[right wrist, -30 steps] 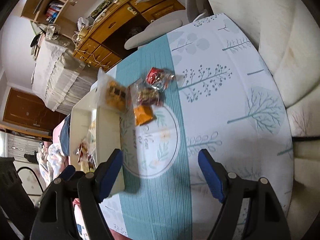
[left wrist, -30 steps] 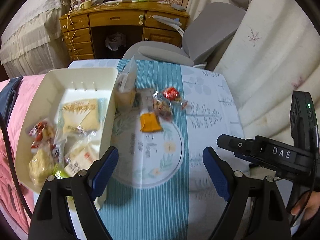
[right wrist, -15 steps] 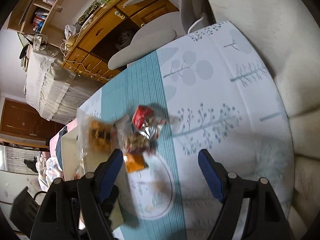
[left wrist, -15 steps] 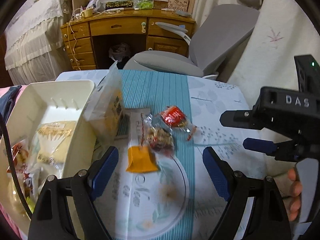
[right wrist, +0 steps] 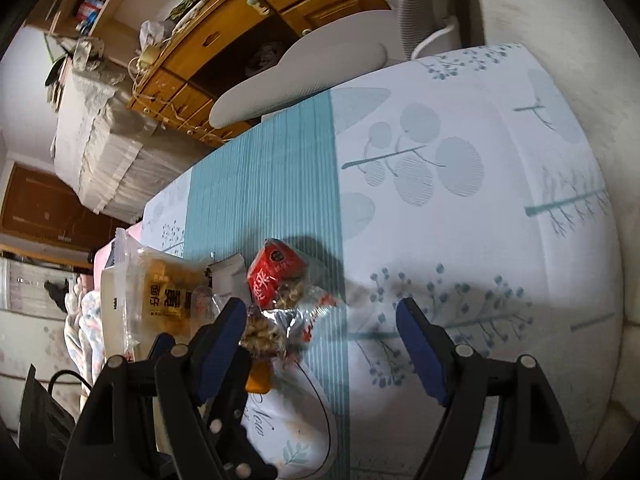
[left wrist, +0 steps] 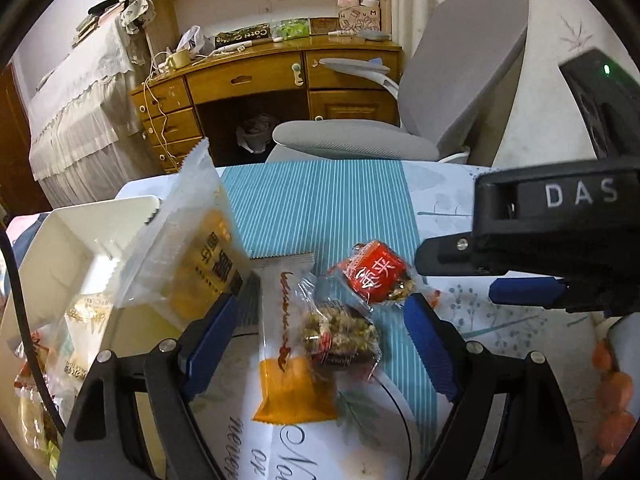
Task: Organize snacks
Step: 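Grasp the clear nut bag with the left gripper while the right approaches the red date snack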
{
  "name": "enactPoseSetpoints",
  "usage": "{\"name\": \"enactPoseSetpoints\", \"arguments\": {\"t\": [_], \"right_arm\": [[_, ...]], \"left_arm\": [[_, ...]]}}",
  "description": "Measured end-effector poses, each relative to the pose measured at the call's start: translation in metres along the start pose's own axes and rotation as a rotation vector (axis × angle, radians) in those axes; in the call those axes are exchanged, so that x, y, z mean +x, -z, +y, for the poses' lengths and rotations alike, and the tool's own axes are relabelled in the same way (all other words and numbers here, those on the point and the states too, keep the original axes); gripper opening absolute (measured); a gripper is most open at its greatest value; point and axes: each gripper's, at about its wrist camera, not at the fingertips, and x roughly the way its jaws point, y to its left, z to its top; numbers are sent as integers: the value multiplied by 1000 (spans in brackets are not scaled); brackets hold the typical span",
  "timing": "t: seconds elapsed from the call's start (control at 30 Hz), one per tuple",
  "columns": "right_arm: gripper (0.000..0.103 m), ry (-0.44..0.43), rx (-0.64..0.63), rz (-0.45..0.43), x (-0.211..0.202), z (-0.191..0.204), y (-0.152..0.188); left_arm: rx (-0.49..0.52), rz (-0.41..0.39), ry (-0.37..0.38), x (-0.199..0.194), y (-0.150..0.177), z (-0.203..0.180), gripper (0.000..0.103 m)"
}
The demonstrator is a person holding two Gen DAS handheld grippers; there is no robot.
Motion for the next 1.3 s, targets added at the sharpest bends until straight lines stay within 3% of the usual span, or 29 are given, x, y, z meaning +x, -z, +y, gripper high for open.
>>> {"name": "enactPoseSetpoints", "arguments": {"t": [0.13,0.37,0.63,1.0,1.07,1.2,1.3], "right_arm": [[78,20,-48,18,10,9,-5],[73,42,-108,47,26,22,-12],[66,70,-135,97,44,33,-14],[63,129,-157,98,52,43,-15],[59,153,-166,89,53,45,-15],[57,163,-190,84,54,47,-15],[56,158,-199,80,53,47,-14]], "left_arm": [[-2,20,-15,10,2,0,82],[-17,47,-4,25,3,6,68],[-44,56,69,30,5,15,39],[-103,89,123,25,11,32,30],[-105,96,127,23,14,32,29],[-103,84,153,13,15,33,15],[-94,93,173,9,17,31,14]]}}
